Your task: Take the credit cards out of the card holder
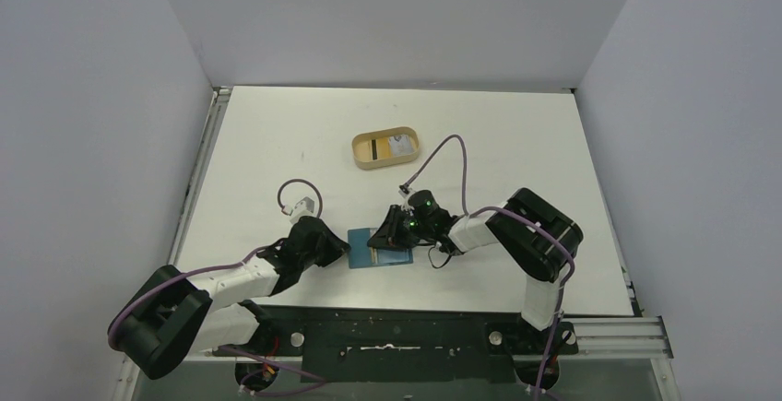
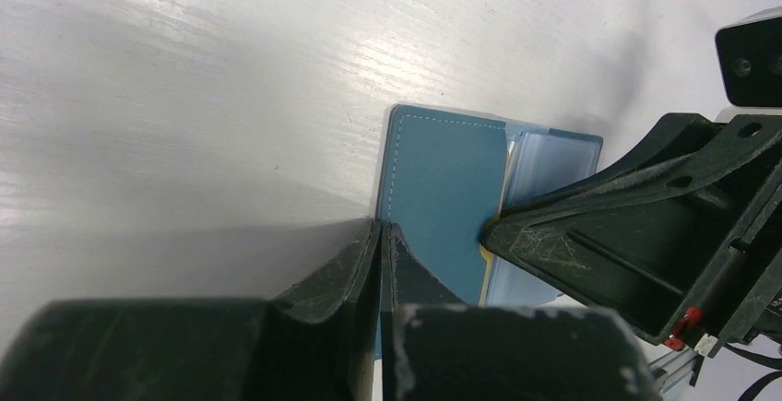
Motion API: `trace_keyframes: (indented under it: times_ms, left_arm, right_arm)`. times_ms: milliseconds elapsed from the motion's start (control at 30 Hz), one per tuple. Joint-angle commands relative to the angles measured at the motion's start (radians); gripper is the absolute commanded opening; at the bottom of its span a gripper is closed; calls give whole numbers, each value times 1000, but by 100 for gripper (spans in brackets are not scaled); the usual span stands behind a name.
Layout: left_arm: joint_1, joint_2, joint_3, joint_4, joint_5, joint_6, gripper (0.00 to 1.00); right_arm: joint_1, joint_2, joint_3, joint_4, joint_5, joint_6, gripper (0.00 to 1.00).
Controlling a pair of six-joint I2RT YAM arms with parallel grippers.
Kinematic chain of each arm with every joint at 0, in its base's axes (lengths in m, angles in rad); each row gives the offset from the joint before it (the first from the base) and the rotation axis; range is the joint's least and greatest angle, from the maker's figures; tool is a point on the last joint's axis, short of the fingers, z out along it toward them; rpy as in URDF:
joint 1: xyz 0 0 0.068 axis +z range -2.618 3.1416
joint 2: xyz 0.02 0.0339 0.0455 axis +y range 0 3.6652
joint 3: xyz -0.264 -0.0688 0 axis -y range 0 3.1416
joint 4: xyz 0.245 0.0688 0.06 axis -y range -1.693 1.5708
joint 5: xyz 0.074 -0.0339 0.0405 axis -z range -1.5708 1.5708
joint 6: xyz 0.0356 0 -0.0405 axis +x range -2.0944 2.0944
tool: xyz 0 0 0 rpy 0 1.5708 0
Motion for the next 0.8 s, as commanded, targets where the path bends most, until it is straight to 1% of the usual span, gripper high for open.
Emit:
trace_keyframes:
  times_ms: [0,33,167,433,533,767]
  left_arm:
    - [-6,16,-26,-105,1,19,0]
    - [-6,15,-27,-105,1,19,0]
    - [-6,12,-28,-105,1,19,0]
    - [-6,1,-29,-117,-4,18,0]
    - [-6,-11,-33,-128,-10,17,0]
    - [-6,-15,-32,-134,-15,16,0]
  right_arm:
    - [4,21,-14,18,17,4,10]
    - [3,18,-17,19,15,4,6]
    - [-2,3,-32,22,16,6,0]
    - [-15,-1,-52,57,0,17,0]
    - [-41,-27,-82,55,-7,7,0]
    - [-120,-97,-128,-7,-32,-52,0]
